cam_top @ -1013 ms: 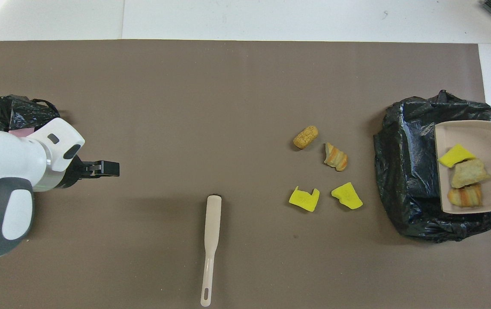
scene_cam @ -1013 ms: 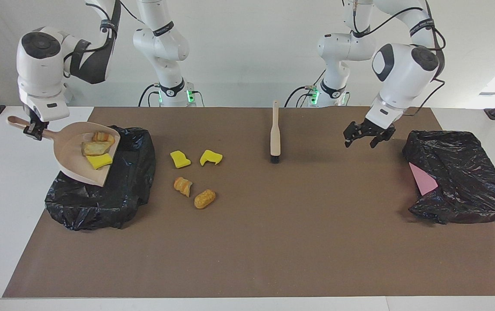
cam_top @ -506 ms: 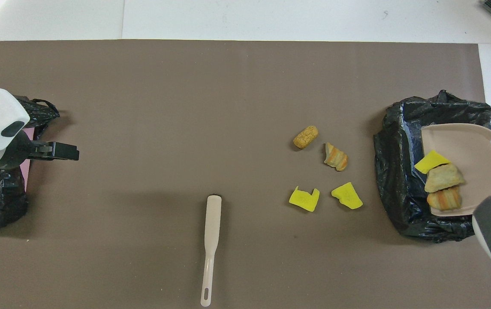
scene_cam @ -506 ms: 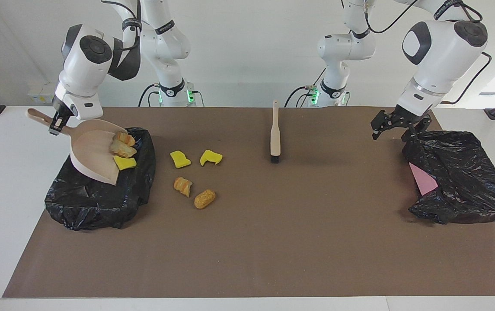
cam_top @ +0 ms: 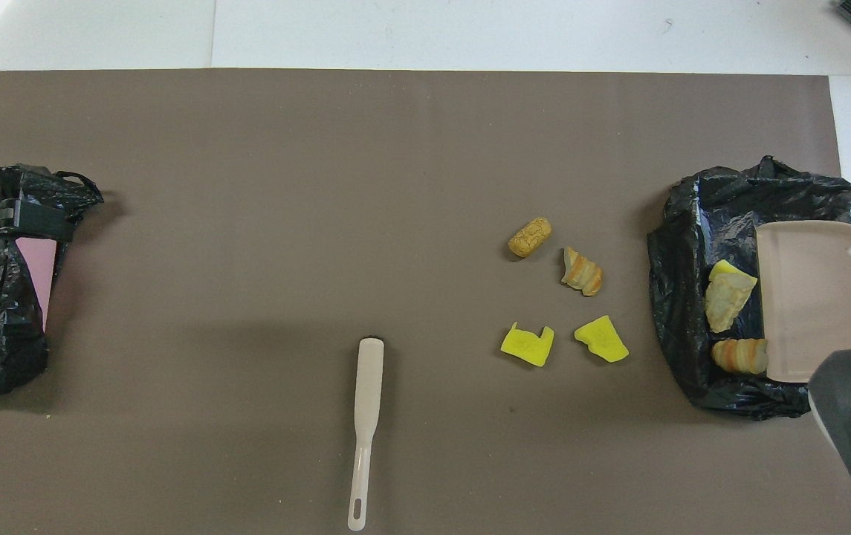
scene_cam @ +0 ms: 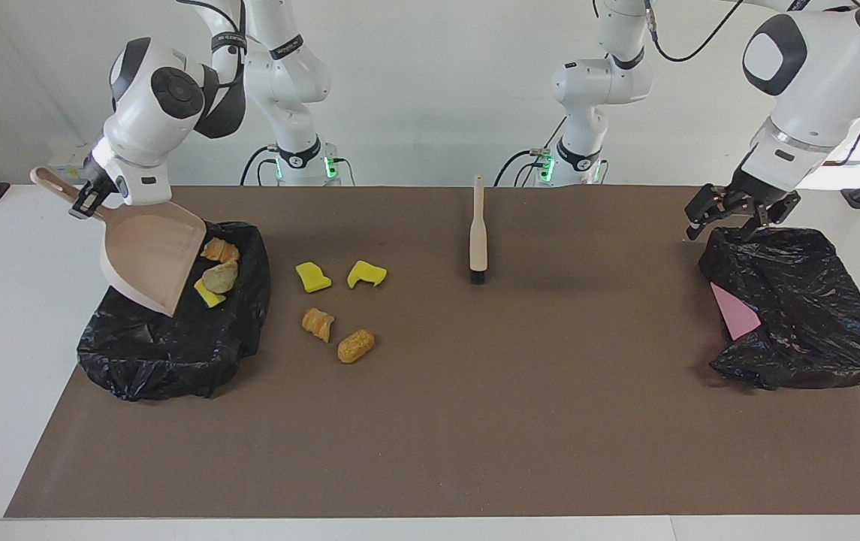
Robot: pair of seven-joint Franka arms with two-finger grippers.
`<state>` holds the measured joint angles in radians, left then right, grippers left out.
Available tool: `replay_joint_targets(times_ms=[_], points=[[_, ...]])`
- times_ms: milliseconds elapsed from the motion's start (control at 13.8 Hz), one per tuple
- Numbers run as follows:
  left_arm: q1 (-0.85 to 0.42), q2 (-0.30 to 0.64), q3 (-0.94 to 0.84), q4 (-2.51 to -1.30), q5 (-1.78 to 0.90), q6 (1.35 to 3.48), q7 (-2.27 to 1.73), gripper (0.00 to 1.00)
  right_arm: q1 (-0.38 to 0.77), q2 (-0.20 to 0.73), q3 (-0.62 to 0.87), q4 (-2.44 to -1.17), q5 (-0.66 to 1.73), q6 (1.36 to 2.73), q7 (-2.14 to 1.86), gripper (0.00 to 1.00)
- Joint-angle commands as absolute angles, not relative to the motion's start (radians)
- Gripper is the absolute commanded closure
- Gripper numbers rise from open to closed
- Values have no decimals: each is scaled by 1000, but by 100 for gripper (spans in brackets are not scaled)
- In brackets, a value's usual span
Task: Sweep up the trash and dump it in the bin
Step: 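Tip the dustpan over the bag with the right gripper while the left gripper withdraws, then bring the emptied dustpan back to the table center with the right gripper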
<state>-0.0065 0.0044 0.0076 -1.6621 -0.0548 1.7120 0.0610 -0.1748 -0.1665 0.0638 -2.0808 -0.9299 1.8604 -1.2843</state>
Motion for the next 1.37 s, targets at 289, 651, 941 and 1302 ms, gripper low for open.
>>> replay_joint_targets(times_ms=[289,651,941,1302], points=[[-55,25,-17,-1615,-21,1649,58,0,-42,-144,75,-1919,-971,1737,-1272,100],[-60,15,-28,-1611,9,1606,64,0,47,-28,89,-1735,-775,1669,-1180,100],[-60,6,-31,-1621,5,1608,64,0,176,85,90,-1605,-637,1573,-855,100],[-57,5,-31,-1626,-2,1600,57,0,317,322,89,-1330,-422,1442,-363,100]])
